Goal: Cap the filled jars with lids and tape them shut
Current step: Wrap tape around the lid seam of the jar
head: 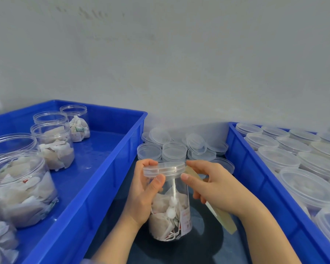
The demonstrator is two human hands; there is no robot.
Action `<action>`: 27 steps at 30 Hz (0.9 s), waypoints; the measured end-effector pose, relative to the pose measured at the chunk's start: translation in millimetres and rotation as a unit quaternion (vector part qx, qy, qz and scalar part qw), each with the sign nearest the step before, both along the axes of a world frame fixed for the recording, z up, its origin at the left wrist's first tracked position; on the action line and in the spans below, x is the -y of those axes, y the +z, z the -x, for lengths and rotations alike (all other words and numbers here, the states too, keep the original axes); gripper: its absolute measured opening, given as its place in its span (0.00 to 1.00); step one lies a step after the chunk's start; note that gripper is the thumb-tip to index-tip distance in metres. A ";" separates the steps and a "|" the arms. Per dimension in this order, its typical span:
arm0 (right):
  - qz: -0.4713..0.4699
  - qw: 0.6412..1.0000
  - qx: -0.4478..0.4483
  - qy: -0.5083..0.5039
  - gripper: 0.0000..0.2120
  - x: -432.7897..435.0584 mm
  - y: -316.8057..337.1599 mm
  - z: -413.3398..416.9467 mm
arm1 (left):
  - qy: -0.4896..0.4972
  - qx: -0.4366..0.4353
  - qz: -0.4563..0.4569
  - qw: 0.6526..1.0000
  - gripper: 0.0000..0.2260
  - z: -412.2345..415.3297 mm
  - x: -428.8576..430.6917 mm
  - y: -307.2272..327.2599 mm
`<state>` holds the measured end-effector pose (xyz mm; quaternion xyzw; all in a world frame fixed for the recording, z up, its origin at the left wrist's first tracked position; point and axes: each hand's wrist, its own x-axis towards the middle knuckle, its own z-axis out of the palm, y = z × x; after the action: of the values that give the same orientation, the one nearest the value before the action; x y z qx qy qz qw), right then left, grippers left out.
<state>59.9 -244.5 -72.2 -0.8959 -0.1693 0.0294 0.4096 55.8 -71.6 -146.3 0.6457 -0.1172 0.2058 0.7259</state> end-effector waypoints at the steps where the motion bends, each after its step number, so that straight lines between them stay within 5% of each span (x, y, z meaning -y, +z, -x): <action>1: -0.002 1.000 -0.005 0.003 0.27 0.7 0.4 0.2 | -0.002 0.002 0.000 1.000 0.25 0.3 0.2 0.3; 16: -0.040 0.998 -0.032 -0.047 0.14 4.6 -0.9 0.8 | -0.036 -0.021 0.014 0.999 0.34 2.4 1.1 2.5; 21: -0.074 0.993 -0.091 -0.018 0.16 9.3 2.5 1.1 | -0.086 -0.040 0.042 0.995 0.27 2.2 -1.8 2.2; 27: -0.090 0.991 -0.084 -0.047 0.19 4.7 2.4 1.8 | -0.139 -0.084 0.090 0.983 0.40 3.9 5.4 5.8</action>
<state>58.0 -249.1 -69.9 -0.8567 -0.0942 0.0697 0.5022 52.0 -77.0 -140.5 0.5703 -0.1260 0.0576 0.8097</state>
